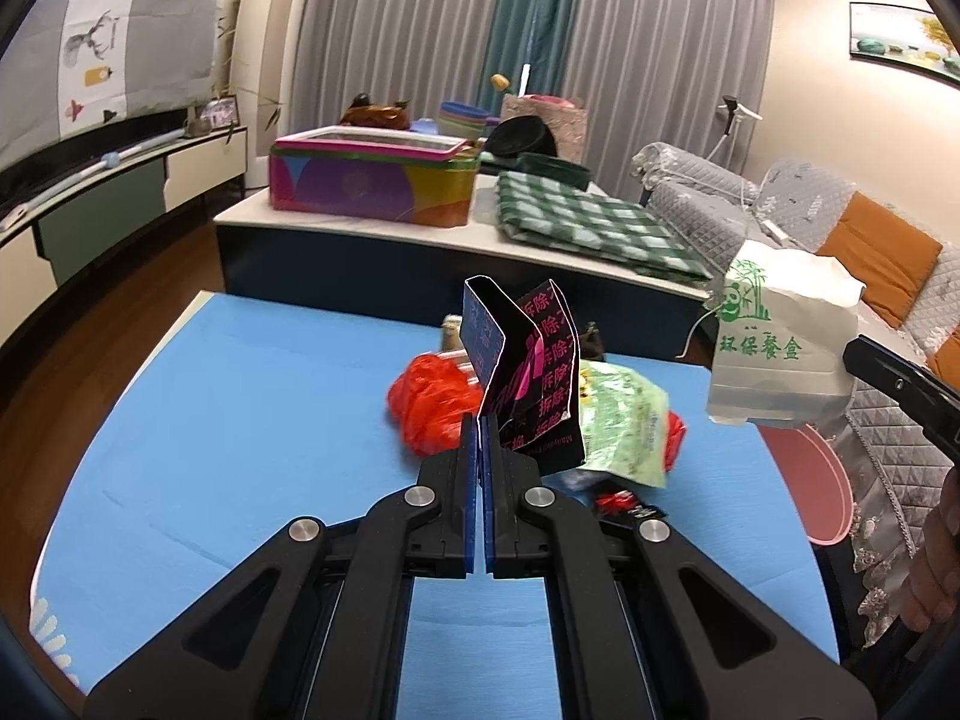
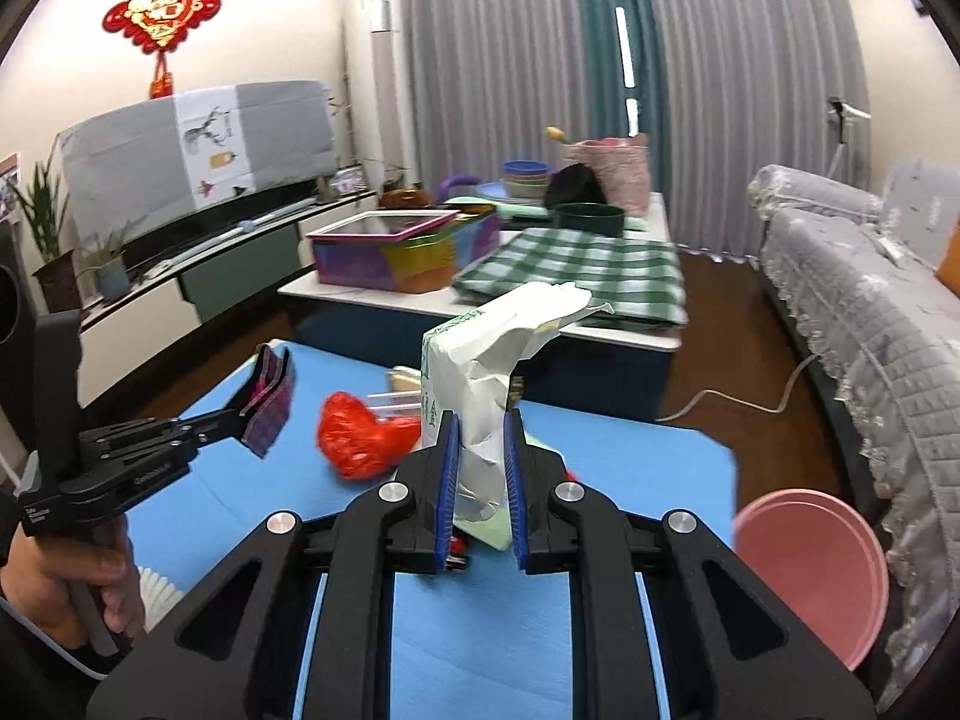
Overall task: Collect trash
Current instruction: 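Carry the card packet in the left tool and white bag in the right tool over the pink bucket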
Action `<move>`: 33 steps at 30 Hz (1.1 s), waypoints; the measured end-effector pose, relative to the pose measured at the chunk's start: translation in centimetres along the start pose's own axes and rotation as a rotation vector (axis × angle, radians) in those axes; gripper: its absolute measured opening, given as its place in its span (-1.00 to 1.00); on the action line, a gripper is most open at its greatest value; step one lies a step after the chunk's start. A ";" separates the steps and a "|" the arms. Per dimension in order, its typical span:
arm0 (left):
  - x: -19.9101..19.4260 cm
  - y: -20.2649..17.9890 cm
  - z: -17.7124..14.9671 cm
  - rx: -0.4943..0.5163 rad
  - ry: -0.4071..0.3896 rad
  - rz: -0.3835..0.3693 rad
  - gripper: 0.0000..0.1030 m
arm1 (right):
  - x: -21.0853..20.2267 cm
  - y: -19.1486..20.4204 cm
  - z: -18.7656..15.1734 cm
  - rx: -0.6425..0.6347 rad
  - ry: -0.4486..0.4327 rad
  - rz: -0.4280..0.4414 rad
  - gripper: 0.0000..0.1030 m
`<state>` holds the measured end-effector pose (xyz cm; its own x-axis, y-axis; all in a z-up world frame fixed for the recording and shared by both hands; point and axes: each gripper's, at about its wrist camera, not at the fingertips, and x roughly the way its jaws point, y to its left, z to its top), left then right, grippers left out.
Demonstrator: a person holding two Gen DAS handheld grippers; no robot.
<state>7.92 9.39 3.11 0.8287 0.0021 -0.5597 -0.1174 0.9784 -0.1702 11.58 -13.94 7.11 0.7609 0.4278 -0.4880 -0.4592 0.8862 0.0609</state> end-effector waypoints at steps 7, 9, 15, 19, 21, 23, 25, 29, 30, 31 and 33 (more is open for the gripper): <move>0.4 -3.3 0.3 0.036 -0.015 -0.047 -0.97 | -2.9 -3.7 1.0 0.011 -0.029 -0.078 -0.70; 0.7 -4.5 0.4 0.050 -0.014 -0.064 -0.97 | -3.7 -4.6 1.4 -0.002 -0.038 -0.100 -0.70; 1.2 -7.3 0.0 0.088 -0.011 -0.103 -0.97 | -5.6 -8.5 1.4 0.010 -0.064 -0.173 -0.70; 1.5 -9.0 -0.4 0.114 0.002 -0.119 -0.97 | -6.2 -11.3 0.2 0.078 -0.073 -0.205 -0.70; 1.6 -9.6 -0.6 0.119 0.009 -0.128 -0.97 | -6.6 -12.7 -0.4 0.106 -0.076 -0.216 -0.70; 1.6 -10.6 -0.7 0.132 0.009 -0.135 -0.97 | -7.1 -13.9 -0.7 0.125 -0.081 -0.231 -0.70; 1.6 -11.6 -0.8 0.147 0.006 -0.143 -0.97 | -7.5 -15.4 -1.0 0.147 -0.081 -0.254 -0.70; 1.8 -14.1 -0.9 0.184 0.014 -0.172 -0.97 | -8.2 -18.0 -1.7 0.167 -0.079 -0.314 -0.70; 2.0 -14.9 -0.9 0.198 0.014 -0.178 -0.97 | -8.4 -18.7 -2.0 0.177 -0.079 -0.327 -0.70; 2.1 -15.7 -1.0 0.208 0.015 -0.186 -0.97 | -8.6 -19.3 -2.1 0.184 -0.080 -0.337 -0.70; 2.5 -16.8 -1.0 0.214 0.021 -0.200 -0.97 | -8.9 -20.1 -2.3 0.184 -0.082 -0.358 -0.70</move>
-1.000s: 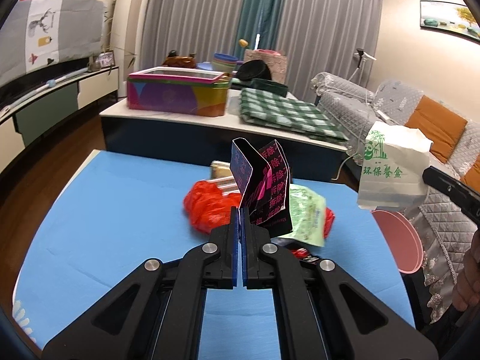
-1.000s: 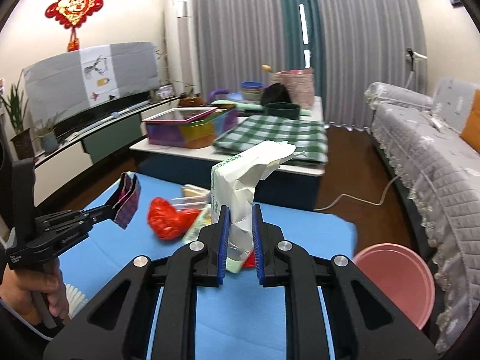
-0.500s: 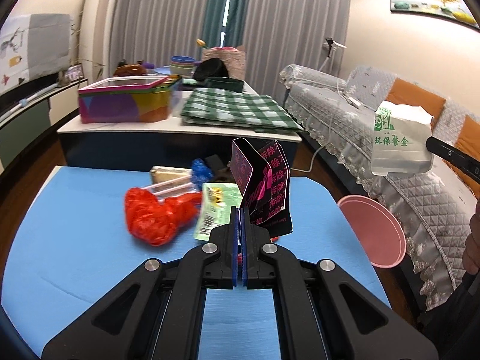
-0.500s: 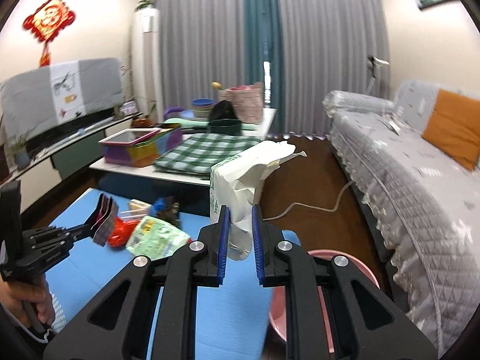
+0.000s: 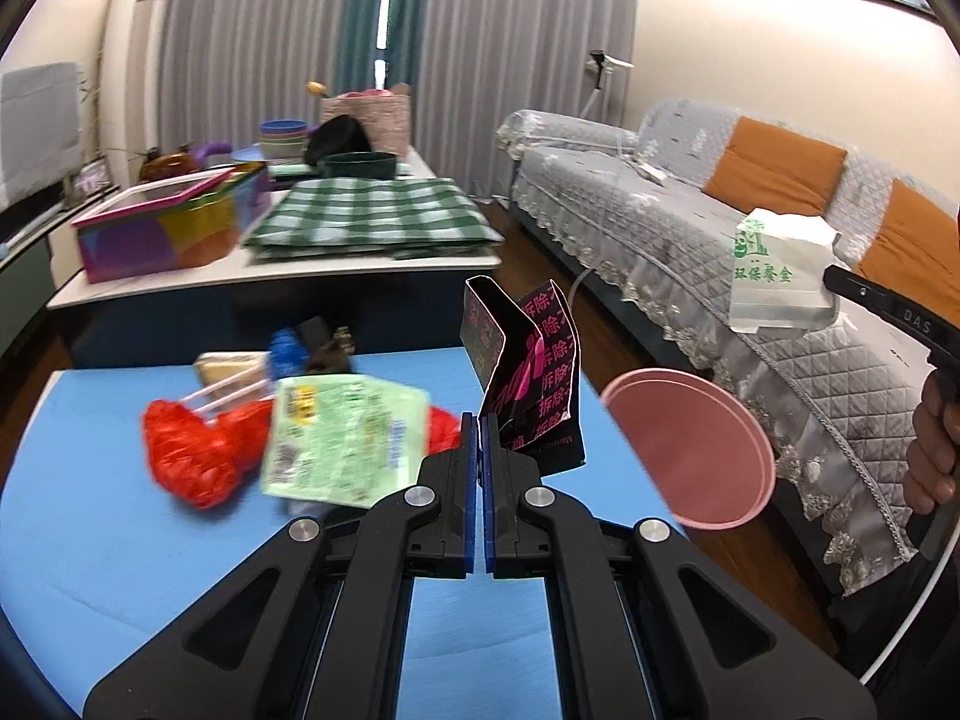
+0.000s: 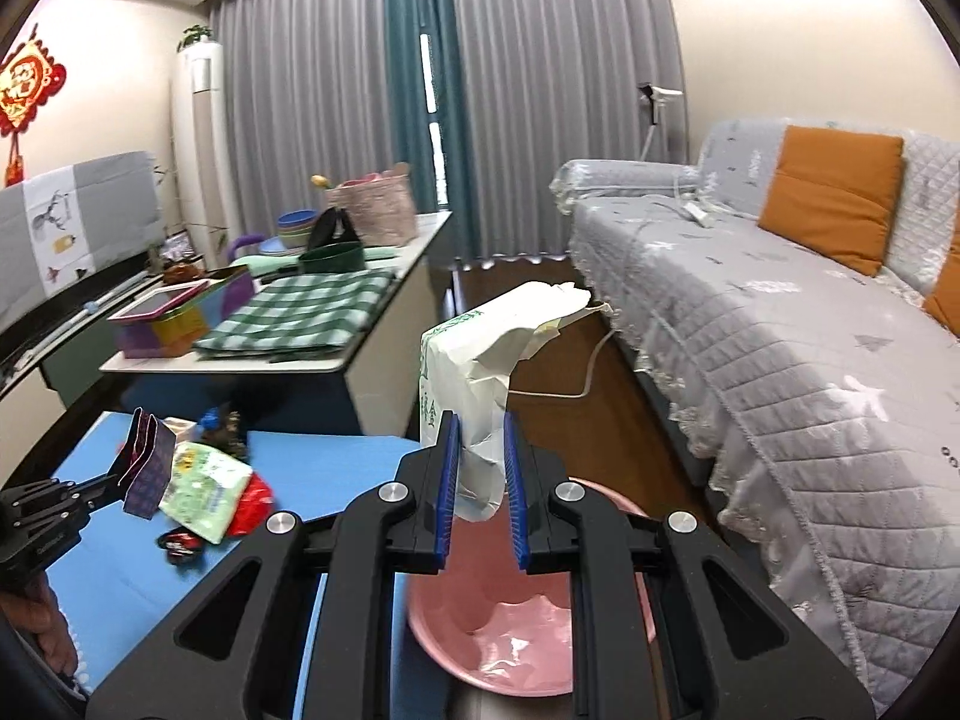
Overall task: Collect trash
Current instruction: 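Carry the card packet in the left tool and white bag in the right tool over the pink bucket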
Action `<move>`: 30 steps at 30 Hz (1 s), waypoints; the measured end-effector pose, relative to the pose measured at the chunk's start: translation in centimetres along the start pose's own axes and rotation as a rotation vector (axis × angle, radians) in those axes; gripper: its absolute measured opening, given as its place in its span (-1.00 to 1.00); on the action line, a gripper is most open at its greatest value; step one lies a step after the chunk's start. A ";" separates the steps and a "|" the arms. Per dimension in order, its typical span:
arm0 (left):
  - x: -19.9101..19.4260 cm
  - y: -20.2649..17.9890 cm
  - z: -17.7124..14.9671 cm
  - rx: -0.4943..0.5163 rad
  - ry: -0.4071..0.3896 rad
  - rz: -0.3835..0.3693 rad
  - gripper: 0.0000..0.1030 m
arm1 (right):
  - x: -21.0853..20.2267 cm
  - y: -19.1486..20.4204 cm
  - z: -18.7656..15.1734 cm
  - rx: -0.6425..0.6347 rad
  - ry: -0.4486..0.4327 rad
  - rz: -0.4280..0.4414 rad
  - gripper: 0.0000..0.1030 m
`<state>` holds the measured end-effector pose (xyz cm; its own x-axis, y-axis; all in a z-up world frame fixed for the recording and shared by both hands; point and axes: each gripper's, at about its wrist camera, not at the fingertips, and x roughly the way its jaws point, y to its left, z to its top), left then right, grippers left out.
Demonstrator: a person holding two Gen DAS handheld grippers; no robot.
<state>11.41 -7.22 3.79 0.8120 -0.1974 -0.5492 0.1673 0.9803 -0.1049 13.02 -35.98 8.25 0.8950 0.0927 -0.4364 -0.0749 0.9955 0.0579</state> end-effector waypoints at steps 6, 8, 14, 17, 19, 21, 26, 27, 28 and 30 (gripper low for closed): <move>2.4 -3.9 1.2 0.012 0.008 -0.059 -0.97 | 0.6 -2.5 -0.2 -0.003 0.007 -0.062 -0.69; 3.2 -5.5 1.6 0.023 0.010 -0.082 -0.97 | 0.9 -3.3 -0.3 0.006 0.015 -0.077 -0.69; 6.0 -9.3 2.5 0.033 0.036 -0.147 -0.97 | 2.2 -5.1 -0.4 0.018 0.039 -0.121 -0.69; 7.3 -10.5 2.7 0.040 0.050 -0.168 -0.97 | 2.9 -5.6 -0.6 0.020 0.057 -0.124 -0.69; 8.2 -11.2 2.7 0.040 0.059 -0.178 -0.97 | 3.3 -5.6 -0.8 0.011 0.066 -0.132 -0.69; 9.1 -11.6 2.6 0.035 0.074 -0.185 -0.97 | 3.8 -5.7 -1.0 0.003 0.074 -0.138 -0.69; 10.8 -12.6 2.0 0.039 0.101 -0.199 -0.97 | 4.6 -6.2 -1.4 0.012 0.093 -0.141 -0.69; 11.1 -12.8 2.0 0.040 0.103 -0.200 -0.97 | 4.7 -6.3 -1.4 0.016 0.096 -0.139 -0.69; 11.3 -13.1 1.9 0.042 0.108 -0.202 -0.97 | 4.9 -6.3 -1.5 0.018 0.098 -0.138 -0.69; 11.8 -13.4 1.8 0.044 0.116 -0.205 -0.97 | 5.0 -6.4 -1.5 0.020 0.102 -0.134 -0.69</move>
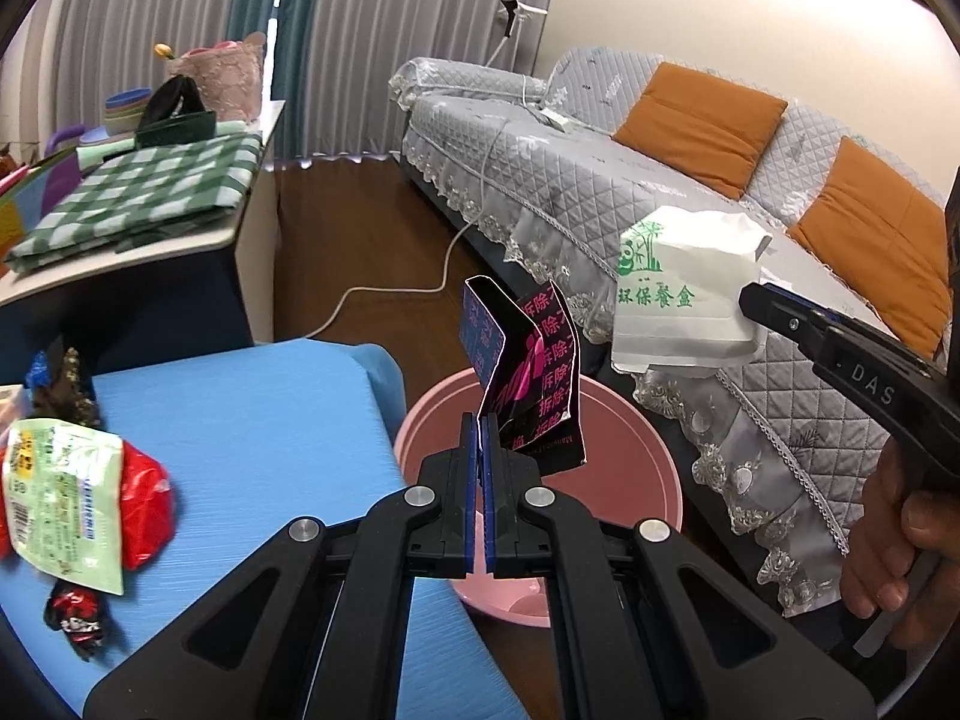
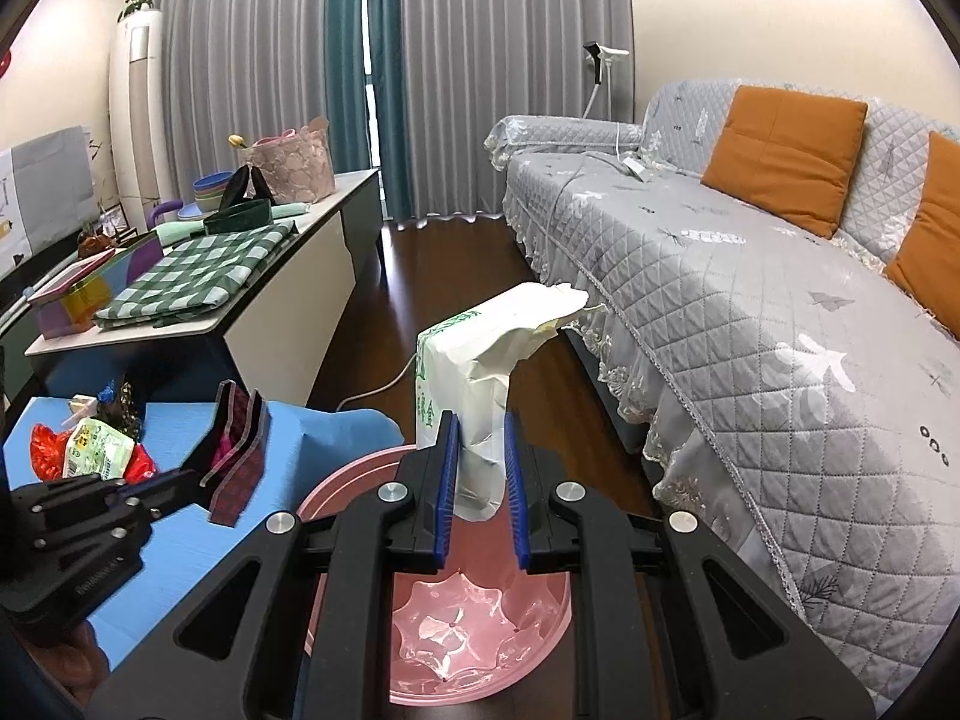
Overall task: Collect trash
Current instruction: 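Carry the card packet in the left tool and white bag in the right tool over the pink bucket, then open the right tool to drop the white bag while the left tool drops the card packet, then move the right tool to the green snack packet while the left tool reaches the red plastic bag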
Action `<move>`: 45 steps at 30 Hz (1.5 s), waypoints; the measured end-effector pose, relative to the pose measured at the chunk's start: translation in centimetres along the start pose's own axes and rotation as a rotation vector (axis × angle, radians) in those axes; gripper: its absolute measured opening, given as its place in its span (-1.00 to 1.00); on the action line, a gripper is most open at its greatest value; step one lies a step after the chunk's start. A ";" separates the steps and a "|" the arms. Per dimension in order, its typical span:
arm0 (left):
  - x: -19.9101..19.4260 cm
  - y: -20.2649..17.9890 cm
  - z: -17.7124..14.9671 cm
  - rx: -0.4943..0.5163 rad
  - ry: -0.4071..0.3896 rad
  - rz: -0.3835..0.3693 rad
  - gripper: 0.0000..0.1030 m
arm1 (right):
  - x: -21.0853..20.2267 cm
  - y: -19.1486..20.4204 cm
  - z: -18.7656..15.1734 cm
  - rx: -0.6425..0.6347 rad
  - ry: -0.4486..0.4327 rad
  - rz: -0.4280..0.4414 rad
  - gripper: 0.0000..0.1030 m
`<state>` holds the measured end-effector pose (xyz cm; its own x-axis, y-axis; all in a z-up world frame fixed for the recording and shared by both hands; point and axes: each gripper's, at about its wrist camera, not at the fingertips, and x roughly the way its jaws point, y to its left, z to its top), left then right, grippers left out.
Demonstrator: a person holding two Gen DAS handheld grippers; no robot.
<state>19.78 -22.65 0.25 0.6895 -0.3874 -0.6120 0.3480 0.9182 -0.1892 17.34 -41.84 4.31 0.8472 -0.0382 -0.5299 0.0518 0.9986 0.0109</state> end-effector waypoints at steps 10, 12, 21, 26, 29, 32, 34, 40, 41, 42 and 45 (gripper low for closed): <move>1.2 -0.4 0.0 0.000 0.020 -0.012 -0.97 | 0.5 0.1 -0.1 0.002 0.012 0.013 -0.67; 1.4 -0.2 0.1 -0.002 0.022 -0.023 -0.97 | 0.6 0.1 0.0 0.001 0.016 0.013 -0.63; 1.2 0.1 -0.8 -0.034 0.035 -0.054 -0.49 | 0.7 -0.2 0.0 0.026 0.012 -0.016 -0.22; -0.3 1.0 -1.1 -0.033 0.029 -0.042 -0.49 | 0.5 0.5 0.2 0.019 0.003 -0.005 -0.22; -1.7 1.7 -1.6 -0.035 0.022 -0.029 -0.49 | -0.1 1.3 0.4 0.005 -0.018 0.009 -0.22; -3.3 2.5 -2.3 -0.030 0.015 -0.011 -0.49 | -0.9 2.5 0.5 -0.014 -0.040 0.029 -0.22; -4.5 3.3 -2.7 -0.030 0.009 0.001 -0.49 | -1.4 3.5 0.5 -0.025 -0.053 0.047 -0.22; -8.6 5.7 -3.4 -0.041 -0.025 0.040 -0.49 | -3.4 6.2 0.5 -0.012 -0.078 0.128 -0.22; -9.4 6.2 -3.5 -0.043 -0.033 0.047 -0.49 | -3.7 6.6 0.5 -0.005 -0.080 0.145 -0.22; -9.9 6.5 -3.5 -0.044 -0.038 0.051 -0.49 | -4.0 7.1 0.5 0.003 -0.083 0.166 -0.22; -12.5 8.1 -3.6 -0.045 -0.062 0.072 -0.49 | -5.0 8.8 0.3 0.006 -0.097 0.208 -0.26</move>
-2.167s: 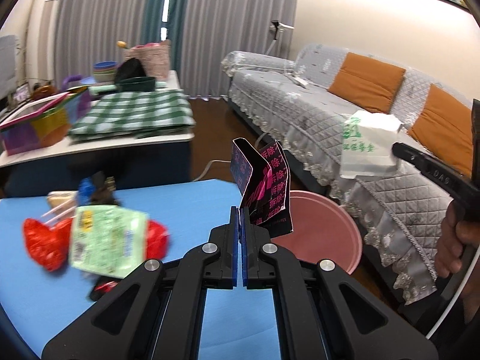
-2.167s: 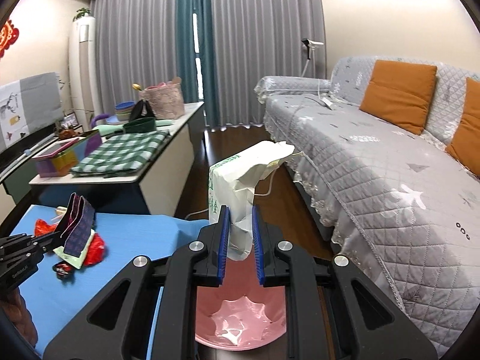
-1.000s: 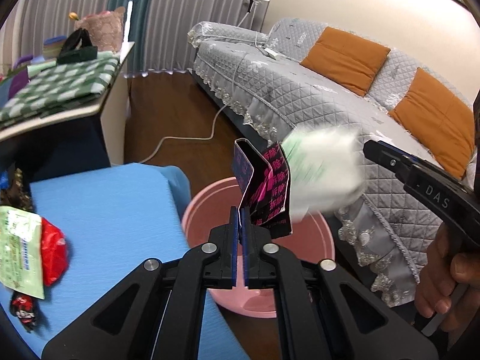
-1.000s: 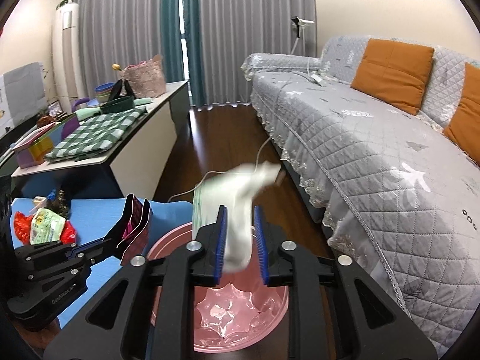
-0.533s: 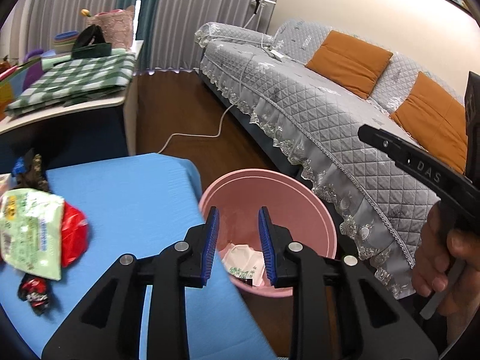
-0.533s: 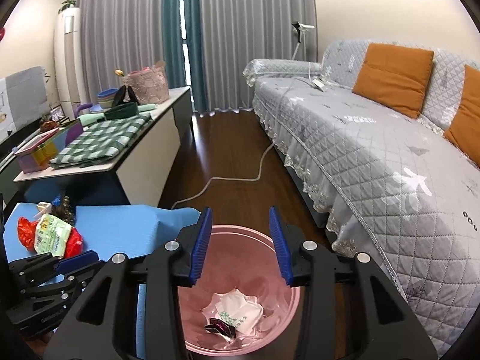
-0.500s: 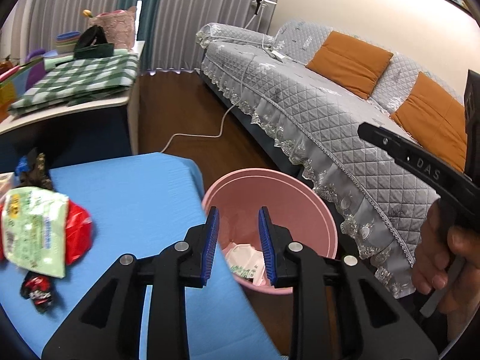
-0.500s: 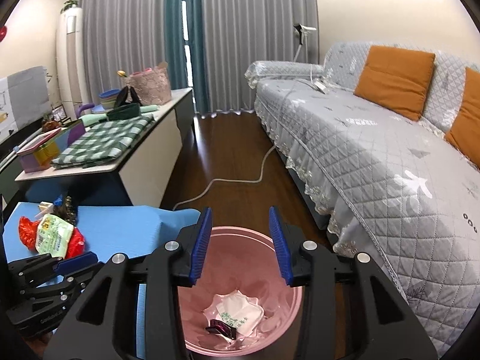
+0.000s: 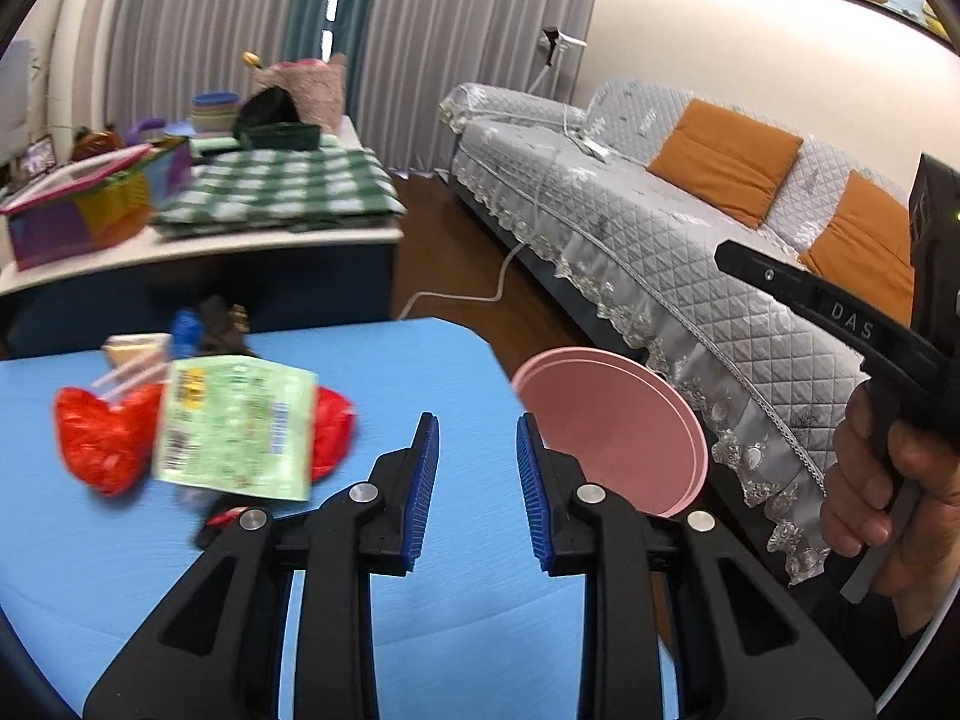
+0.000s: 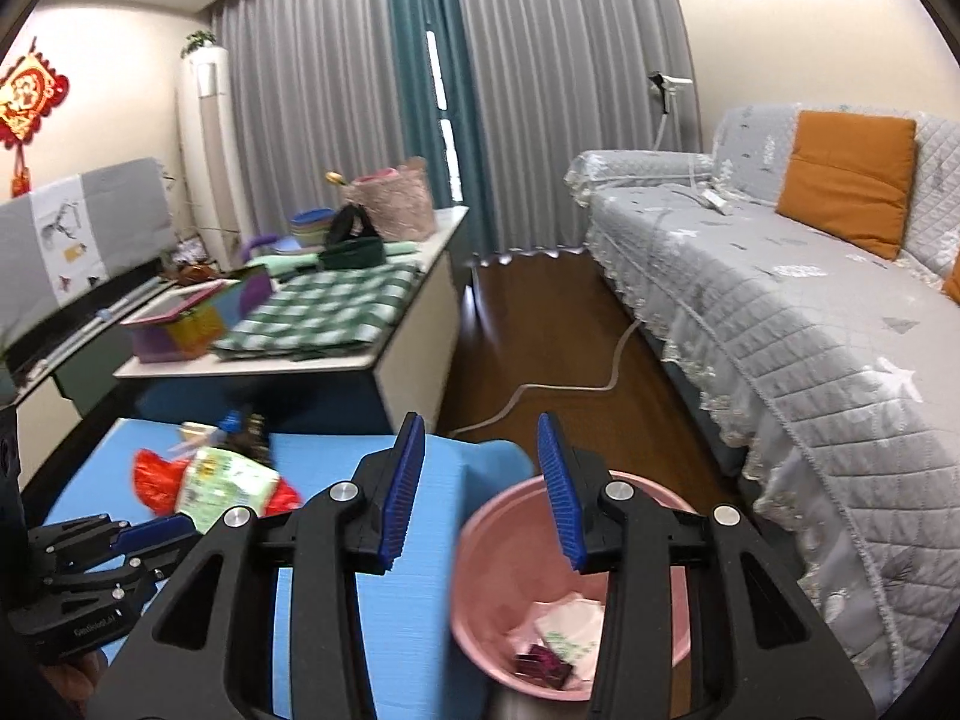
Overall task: Collect trash
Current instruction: 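Move the right tool to the green snack packet while the left tool reaches the red plastic bag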
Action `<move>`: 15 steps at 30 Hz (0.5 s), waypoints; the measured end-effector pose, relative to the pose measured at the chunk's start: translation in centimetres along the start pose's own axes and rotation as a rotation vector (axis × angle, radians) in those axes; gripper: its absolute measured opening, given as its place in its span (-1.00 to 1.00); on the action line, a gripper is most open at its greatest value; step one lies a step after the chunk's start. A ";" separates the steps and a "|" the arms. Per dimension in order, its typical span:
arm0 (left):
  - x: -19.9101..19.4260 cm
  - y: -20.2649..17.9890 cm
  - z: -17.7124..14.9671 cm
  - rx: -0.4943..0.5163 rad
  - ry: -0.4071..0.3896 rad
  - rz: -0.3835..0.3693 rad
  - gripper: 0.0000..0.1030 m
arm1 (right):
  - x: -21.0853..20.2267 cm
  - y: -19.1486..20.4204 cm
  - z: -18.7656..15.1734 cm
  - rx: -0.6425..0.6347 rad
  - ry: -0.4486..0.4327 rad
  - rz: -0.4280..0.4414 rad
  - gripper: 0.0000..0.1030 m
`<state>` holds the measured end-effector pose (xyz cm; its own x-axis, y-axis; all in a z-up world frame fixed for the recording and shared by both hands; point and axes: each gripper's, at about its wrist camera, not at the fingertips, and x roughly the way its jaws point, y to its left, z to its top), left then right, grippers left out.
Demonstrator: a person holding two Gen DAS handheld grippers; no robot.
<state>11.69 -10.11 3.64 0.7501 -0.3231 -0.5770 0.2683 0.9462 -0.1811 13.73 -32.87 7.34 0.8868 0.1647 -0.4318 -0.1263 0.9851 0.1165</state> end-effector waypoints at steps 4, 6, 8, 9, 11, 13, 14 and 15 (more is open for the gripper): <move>-2.9 2.2 0.7 0.016 -0.030 0.030 -0.49 | -0.6 2.4 0.1 -0.006 -0.019 0.058 -0.47; -4.2 3.3 1.0 0.023 -0.044 0.048 -0.49 | -0.7 3.6 0.1 -0.010 -0.022 0.097 -0.55; -5.4 4.7 1.5 0.023 -0.061 0.066 -0.49 | -0.6 4.5 0.0 -0.015 -0.018 0.120 -0.58; -5.9 5.3 1.6 0.019 -0.068 0.074 -0.49 | -0.3 5.1 -0.2 -0.020 -0.012 0.134 -0.59; -6.7 7.0 1.8 -0.001 -0.089 0.095 -0.49 | 0.0 5.8 -0.4 -0.025 -0.001 0.147 -0.59; -7.1 8.6 1.5 -0.024 -0.109 0.119 -0.49 | 0.8 6.8 -0.7 -0.026 0.019 0.165 -0.59; -7.2 9.6 1.1 -0.045 -0.119 0.137 -0.49 | 1.1 7.1 -0.7 -0.025 0.026 0.171 -0.59; -7.0 10.6 0.7 -0.067 -0.121 0.150 -0.49 | 1.5 7.5 -0.9 -0.024 0.036 0.180 -0.59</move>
<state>9.68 2.16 6.37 0.8469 -0.1743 -0.5024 0.1099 0.9817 -0.1554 13.75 -25.19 6.78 0.8324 0.3394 -0.4380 -0.2923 0.9405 0.1734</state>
